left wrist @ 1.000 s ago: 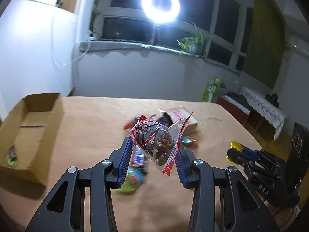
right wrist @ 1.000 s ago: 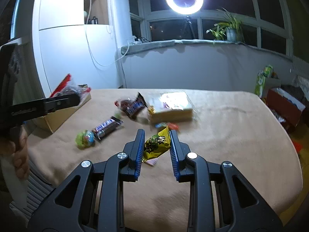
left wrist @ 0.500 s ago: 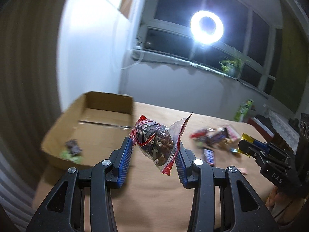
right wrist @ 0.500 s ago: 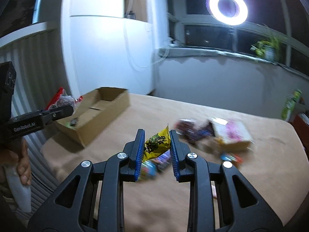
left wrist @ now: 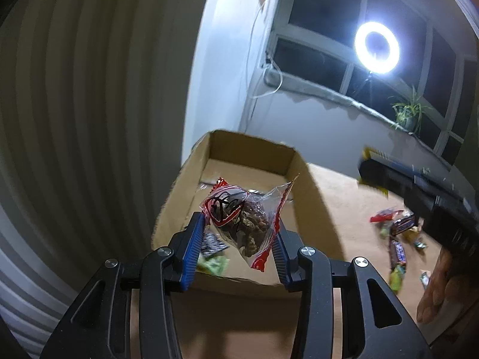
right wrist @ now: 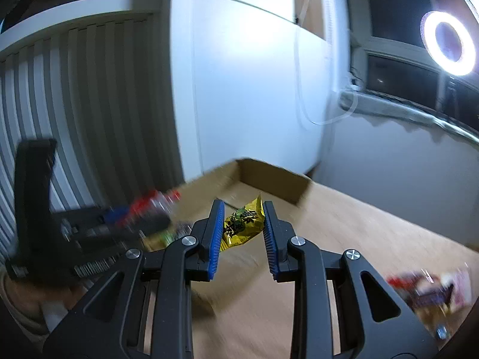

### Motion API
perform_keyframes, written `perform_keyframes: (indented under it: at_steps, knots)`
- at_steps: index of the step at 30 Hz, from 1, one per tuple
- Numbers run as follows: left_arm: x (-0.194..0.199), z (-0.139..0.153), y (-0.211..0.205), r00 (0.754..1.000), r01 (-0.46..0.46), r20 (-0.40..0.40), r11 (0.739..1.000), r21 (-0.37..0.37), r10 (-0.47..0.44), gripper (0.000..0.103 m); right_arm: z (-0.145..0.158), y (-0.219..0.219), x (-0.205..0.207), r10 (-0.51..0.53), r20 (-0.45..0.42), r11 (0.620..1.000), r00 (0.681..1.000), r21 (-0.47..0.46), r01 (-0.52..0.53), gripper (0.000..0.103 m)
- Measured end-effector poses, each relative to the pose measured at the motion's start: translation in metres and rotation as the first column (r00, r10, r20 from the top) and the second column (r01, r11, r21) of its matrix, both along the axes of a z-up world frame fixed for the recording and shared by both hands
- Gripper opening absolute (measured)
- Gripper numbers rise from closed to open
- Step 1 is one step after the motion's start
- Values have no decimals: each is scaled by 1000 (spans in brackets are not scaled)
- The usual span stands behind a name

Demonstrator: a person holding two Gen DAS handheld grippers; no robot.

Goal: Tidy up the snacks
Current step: 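Carry the snack bag and yellow packet into the box and open both grippers, then move both open grippers back to the snack pile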

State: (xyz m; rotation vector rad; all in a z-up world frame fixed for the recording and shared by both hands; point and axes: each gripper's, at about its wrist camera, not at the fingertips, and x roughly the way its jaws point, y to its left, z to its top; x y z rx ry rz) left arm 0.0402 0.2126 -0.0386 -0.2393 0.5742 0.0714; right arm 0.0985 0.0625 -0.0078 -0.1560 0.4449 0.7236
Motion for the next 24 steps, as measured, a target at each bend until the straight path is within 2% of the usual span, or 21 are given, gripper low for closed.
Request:
perform_keyframes:
  at_steps: [1,2,4,6,7,10,14,18,20,24]
  knots:
    - [3,-5,4,1000,-13,-20,1000,-2,13,47,-1,11,4,20,-4,1000,1000,-1,-20,27]
    - [5,-9,6,999,-20,-38,1000,-4,20,53,-5,22,10,44,-21,999,999,-16,-44,36]
    - [6,-12,8,999,-16,-43,1000,3,16,55,-14,37,20,53,-47,997,997,-55,-56,51]
    - [4,-13,9,999,-15,-37,1000,22,16,66,-18,36,18,48,-45,998,998,-43,-50,61]
    - [3,-14,11,999,-29,-32,999,38,30,68,-21,33,15,37,-42,998,998,-43,-39,67]
    - [5,-14,17,999,-24,-24,999,33,25,68,-31,24,12,-32,-45,996,998,-79,29,67]
    - [0,-5,17,1000,-23,-7,999,28,23,69,-49,3,10,-136,-111,986,984,-116,123,67]
    - [-16,10,16,999,-44,31,998,33,43,72,-64,-8,4,-171,-170,980,970,-129,150,67]
    - [-25,17,15,998,-54,43,998,36,53,72,-65,-7,-1,-166,-175,980,971,-142,142,67]
    - [-48,29,11,996,-71,62,997,32,69,72,-60,-17,-8,-200,-157,978,967,-97,187,67]
